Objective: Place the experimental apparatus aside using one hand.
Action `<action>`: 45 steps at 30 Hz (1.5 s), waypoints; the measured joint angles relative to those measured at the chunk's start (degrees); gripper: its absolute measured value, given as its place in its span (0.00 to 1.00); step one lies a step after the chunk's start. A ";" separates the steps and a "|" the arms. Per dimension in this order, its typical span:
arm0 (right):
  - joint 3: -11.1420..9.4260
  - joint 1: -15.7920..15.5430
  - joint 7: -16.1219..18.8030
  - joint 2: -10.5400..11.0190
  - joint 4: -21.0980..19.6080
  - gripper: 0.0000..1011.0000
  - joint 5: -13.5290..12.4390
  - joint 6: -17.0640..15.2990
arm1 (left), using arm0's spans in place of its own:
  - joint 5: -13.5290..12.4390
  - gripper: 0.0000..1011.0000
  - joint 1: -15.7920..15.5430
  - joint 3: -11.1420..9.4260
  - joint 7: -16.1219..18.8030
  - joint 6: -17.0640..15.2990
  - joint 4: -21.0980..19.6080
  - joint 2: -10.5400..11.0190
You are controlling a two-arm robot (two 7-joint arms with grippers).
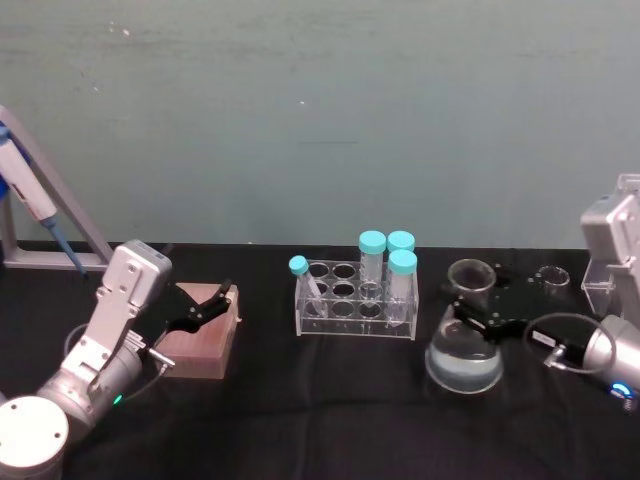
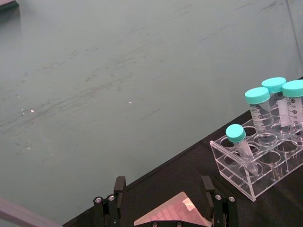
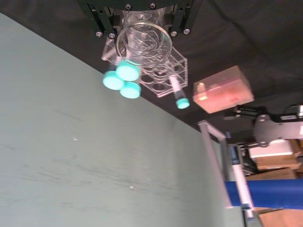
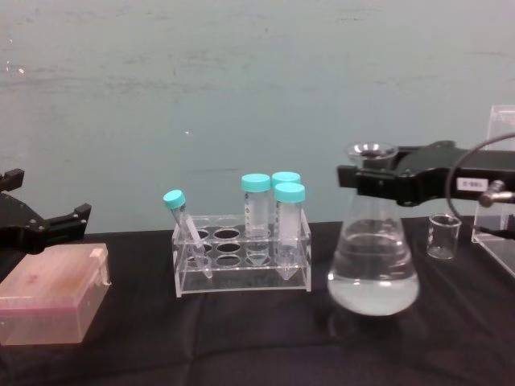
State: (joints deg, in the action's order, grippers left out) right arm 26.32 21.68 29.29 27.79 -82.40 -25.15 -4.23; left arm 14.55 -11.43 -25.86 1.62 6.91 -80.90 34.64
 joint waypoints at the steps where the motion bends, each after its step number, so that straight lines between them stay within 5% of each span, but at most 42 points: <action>1: -0.54 -0.45 -0.73 0.15 -0.35 0.47 0.02 -0.10 | 0.00 0.99 0.00 0.00 0.00 0.00 0.00 0.00; 23: -6.90 -3.78 -8.76 -0.97 -1.56 0.47 5.07 -2.34 | 0.00 0.99 0.00 0.00 0.00 0.00 0.00 0.00; 45: -11.48 -4.29 -10.46 -3.16 1.52 0.47 6.71 -3.86 | 0.00 0.99 0.00 0.00 0.00 0.00 0.01 0.00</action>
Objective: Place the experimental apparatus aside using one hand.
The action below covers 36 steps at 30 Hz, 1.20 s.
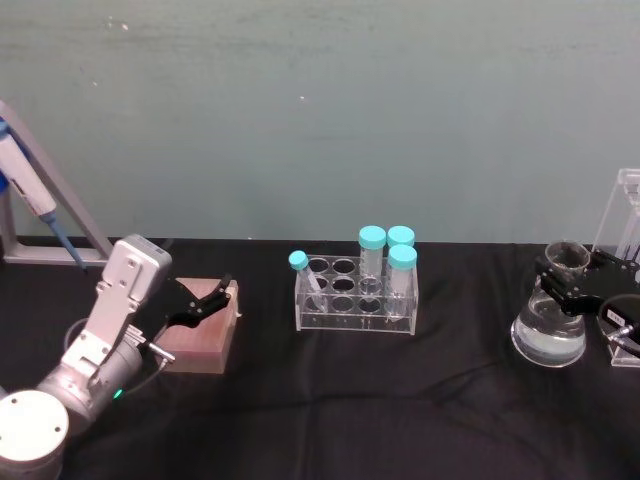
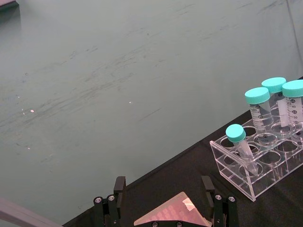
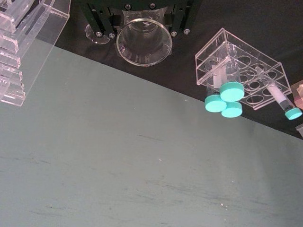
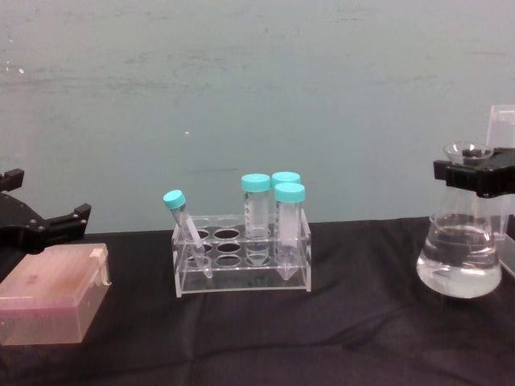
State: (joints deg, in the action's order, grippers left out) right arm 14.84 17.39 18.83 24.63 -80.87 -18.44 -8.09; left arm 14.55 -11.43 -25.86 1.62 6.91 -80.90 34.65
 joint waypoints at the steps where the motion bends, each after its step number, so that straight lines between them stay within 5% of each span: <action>1: 0.00 0.00 0.00 0.00 0.00 0.47 0.00 0.00 | 0.00 0.99 0.00 0.00 0.00 0.00 0.00 0.00; 36: -1.59 2.42 1.11 -2.06 5.53 0.47 1.33 1.54 | 0.00 0.99 0.00 0.00 0.00 0.00 0.00 0.00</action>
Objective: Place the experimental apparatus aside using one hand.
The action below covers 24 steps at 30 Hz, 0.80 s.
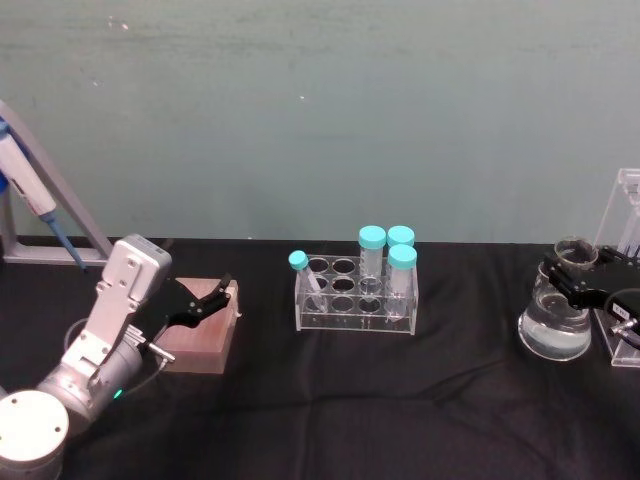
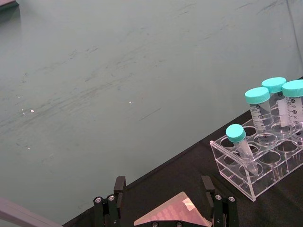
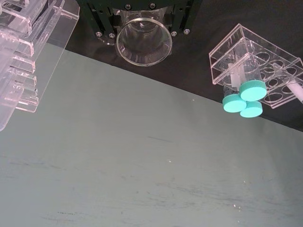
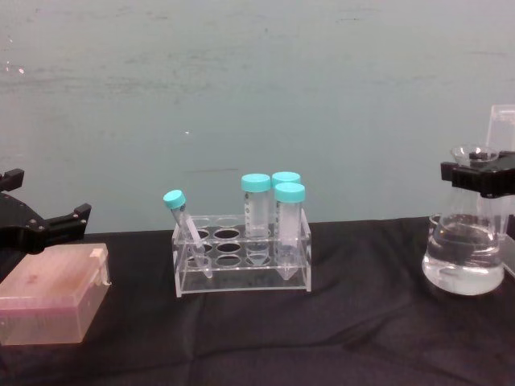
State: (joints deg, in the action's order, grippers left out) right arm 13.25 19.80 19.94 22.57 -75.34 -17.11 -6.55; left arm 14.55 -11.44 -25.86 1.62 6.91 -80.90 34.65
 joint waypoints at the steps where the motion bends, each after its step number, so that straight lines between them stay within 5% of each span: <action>1: -0.01 0.02 0.02 -0.04 0.08 0.47 0.00 0.03 | 0.00 0.99 0.00 0.00 0.00 0.00 0.00 0.00; 24: -0.46 0.80 0.30 -0.93 2.38 0.47 0.34 0.85 | 0.00 0.99 0.00 0.00 0.00 0.00 0.00 0.00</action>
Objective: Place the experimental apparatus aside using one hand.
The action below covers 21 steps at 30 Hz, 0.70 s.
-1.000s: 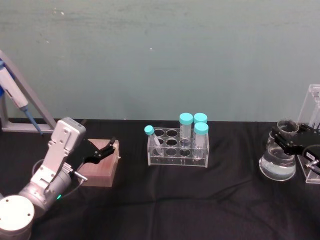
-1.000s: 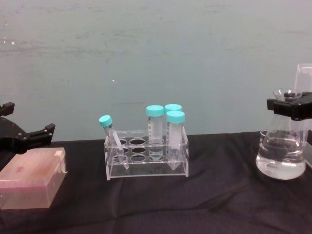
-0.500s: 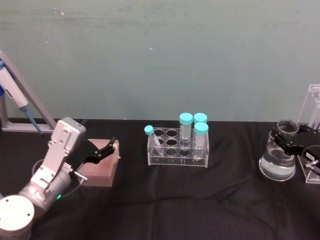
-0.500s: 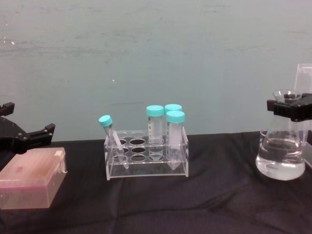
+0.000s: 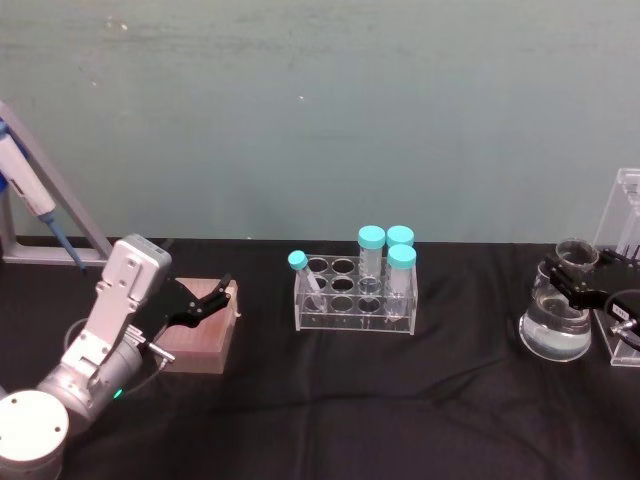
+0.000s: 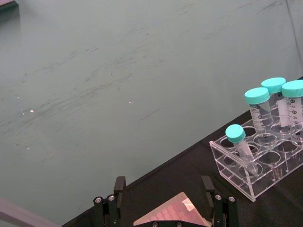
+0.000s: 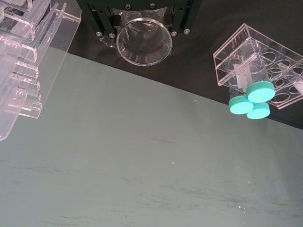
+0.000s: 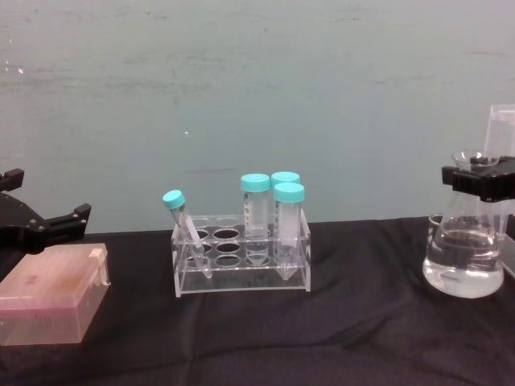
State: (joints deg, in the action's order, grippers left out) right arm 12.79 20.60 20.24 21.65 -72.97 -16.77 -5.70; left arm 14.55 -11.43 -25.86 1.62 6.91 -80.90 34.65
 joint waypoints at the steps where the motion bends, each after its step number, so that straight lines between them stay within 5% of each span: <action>1: 0.00 0.07 0.05 -0.05 0.15 0.47 -0.03 0.03 | 0.00 0.99 0.00 0.00 0.00 0.00 0.00 0.00; 21: 0.55 1.73 0.76 -0.86 3.12 0.47 -0.33 0.44 | 0.00 0.99 0.00 0.00 0.00 0.00 0.00 0.00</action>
State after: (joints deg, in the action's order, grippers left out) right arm 13.34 22.34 21.00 20.78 -69.84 -17.10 -5.26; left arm 14.55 -11.43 -25.86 1.62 6.91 -80.90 34.64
